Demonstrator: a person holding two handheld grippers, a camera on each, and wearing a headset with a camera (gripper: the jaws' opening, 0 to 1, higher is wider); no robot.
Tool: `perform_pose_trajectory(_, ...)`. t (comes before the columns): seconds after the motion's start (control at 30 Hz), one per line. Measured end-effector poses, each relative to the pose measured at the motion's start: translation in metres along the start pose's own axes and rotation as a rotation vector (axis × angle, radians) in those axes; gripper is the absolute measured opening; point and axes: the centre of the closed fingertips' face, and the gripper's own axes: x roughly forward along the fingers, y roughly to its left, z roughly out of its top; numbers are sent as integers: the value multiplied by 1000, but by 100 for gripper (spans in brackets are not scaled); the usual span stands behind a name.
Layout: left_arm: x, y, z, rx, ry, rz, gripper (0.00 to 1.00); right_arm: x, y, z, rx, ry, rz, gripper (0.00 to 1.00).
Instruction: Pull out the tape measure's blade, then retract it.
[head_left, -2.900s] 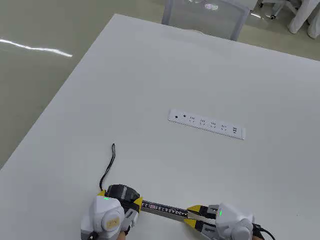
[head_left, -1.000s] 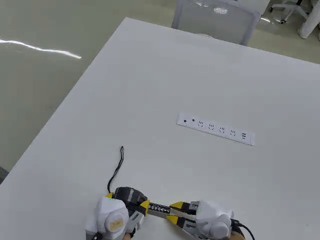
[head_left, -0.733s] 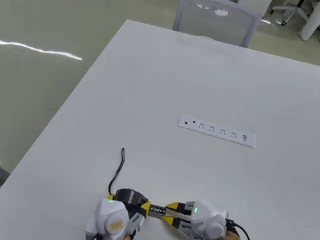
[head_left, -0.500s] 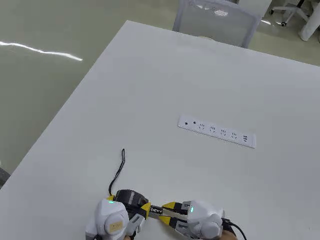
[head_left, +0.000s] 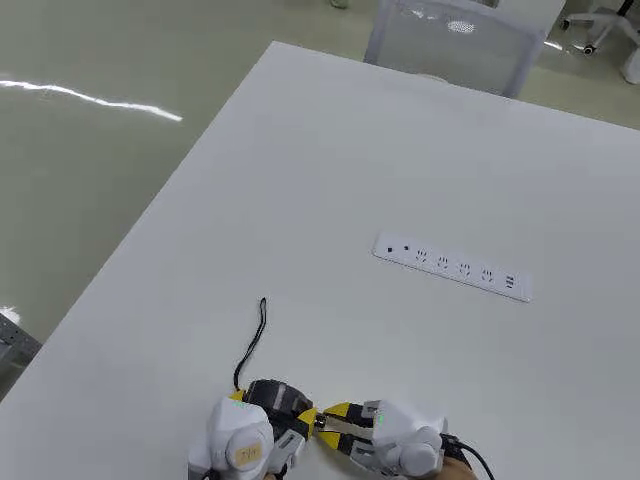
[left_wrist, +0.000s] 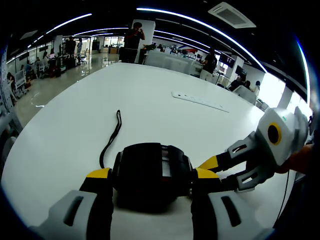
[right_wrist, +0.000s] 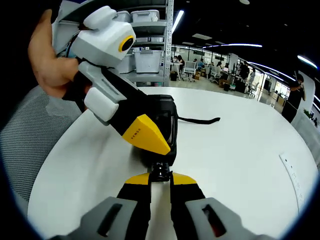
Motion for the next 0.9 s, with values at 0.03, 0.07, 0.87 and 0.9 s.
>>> perform_pose_trajectory(0.03, 0, 0, 0, 0, 0, 0, 60, 2, 0, 0, -3, 0, 2, 12)
perform_pose_trajectory(0.07, 0, 0, 0, 0, 0, 0, 60, 3, 0, 0, -5, 0, 3, 12)
perform_pose_trajectory(0.87, 1, -3, -4, 30, 31, -16, 62, 12, 2, 0, -50, 18, 21, 14)
perform_pose_trajectory(0.9, 1, -3, -4, 23, 29, -19, 62, 12, 1, -1, -50, 23, 18, 14)
